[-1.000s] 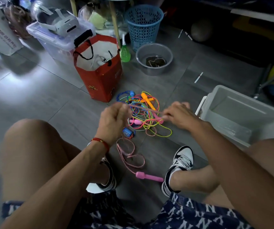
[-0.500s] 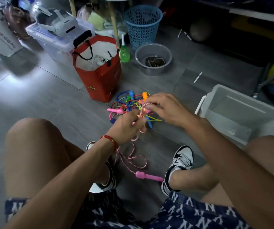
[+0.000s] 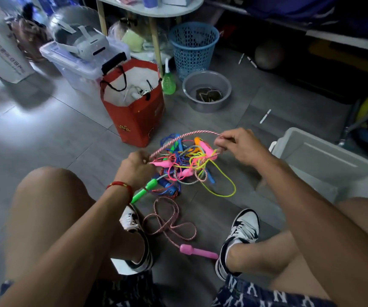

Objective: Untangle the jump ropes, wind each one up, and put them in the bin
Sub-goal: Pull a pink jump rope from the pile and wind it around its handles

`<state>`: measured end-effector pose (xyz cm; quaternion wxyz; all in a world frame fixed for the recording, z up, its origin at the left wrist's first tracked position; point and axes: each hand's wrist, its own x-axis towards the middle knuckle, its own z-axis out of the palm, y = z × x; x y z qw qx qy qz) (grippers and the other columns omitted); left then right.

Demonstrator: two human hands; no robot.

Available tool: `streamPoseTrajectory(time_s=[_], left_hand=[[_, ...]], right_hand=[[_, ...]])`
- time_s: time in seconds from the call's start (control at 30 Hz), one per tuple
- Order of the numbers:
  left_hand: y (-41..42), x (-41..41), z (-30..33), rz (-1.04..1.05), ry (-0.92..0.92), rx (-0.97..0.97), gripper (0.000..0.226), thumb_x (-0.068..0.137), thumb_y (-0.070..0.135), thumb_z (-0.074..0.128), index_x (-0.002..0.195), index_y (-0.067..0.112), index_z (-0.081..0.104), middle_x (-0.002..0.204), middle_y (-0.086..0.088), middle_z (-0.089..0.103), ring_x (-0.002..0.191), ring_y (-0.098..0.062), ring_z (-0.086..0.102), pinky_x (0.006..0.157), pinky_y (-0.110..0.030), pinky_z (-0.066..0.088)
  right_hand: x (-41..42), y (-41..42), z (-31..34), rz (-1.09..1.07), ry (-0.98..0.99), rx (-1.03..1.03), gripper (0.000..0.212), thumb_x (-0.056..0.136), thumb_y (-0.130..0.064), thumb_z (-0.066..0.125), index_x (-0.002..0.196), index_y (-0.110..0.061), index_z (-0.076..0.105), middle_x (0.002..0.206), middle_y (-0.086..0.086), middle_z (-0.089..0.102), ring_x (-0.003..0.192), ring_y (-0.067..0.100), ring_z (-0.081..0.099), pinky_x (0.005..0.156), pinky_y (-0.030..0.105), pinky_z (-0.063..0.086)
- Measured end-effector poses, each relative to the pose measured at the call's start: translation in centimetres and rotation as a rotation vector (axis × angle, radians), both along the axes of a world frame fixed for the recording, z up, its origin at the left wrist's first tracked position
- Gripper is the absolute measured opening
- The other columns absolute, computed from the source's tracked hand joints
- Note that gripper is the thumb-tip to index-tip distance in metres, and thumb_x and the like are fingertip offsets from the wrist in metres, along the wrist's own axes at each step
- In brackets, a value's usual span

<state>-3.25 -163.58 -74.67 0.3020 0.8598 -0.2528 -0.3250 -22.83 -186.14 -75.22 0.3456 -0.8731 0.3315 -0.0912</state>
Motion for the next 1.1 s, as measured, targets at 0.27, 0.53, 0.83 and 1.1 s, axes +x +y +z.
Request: streamPoseTrajectory(time_s=[0.27,0.53,0.83,1.1], left_hand=[[-6.1,-0.7,5.1,-0.179,0.126,-0.214,0.007,0.094,0.026,0.067,0.094,0.020,0.062,0.072,-0.014,0.070,0.058,-0.023,0.063,0.061,-0.030,0.051],[-11.4,3.6,8.4,-0.138,0.013,-0.379,0.062,0.072,0.028,0.079,0.125,0.026,0.048,0.095,-0.005,0.070,0.080,-0.024,0.069,0.077,-0.039,0.059],[-12.4,2.9,8.1,-0.433,-0.294,-0.361,0.036,0.105,0.034,0.049,0.079,0.017,0.068,0.057,-0.005,0.061,0.051,-0.015,0.057,0.055,-0.032,0.047],[-11.3,6.2,7.9,-0.053,-0.229,-0.408,0.035,0.099,0.034,0.045,0.076,0.011,0.058,0.068,-0.017,0.061,0.066,-0.038,0.067,0.070,-0.049,0.058]], right_hand=[[5.2,-3.2,10.6,0.151,-0.090,-0.272,0.017,0.092,-0.030,0.072,0.083,-0.016,0.077,0.064,-0.005,0.071,0.055,-0.006,0.058,0.059,0.008,0.038],[8.1,-5.1,10.8,0.209,-0.104,-0.330,0.024,0.094,-0.037,0.066,0.092,-0.014,0.076,0.074,0.004,0.070,0.072,0.018,0.062,0.071,0.039,0.049],[8.1,-5.9,5.1,0.283,0.057,-0.194,0.021,0.093,-0.040,0.068,0.081,-0.023,0.070,0.074,-0.001,0.061,0.082,0.003,0.049,0.073,0.024,0.037],[7.3,-10.3,0.2,0.052,0.234,-0.077,0.023,0.076,-0.066,0.057,0.069,-0.047,0.068,0.074,0.004,0.062,0.085,0.020,0.064,0.081,0.036,0.052]])
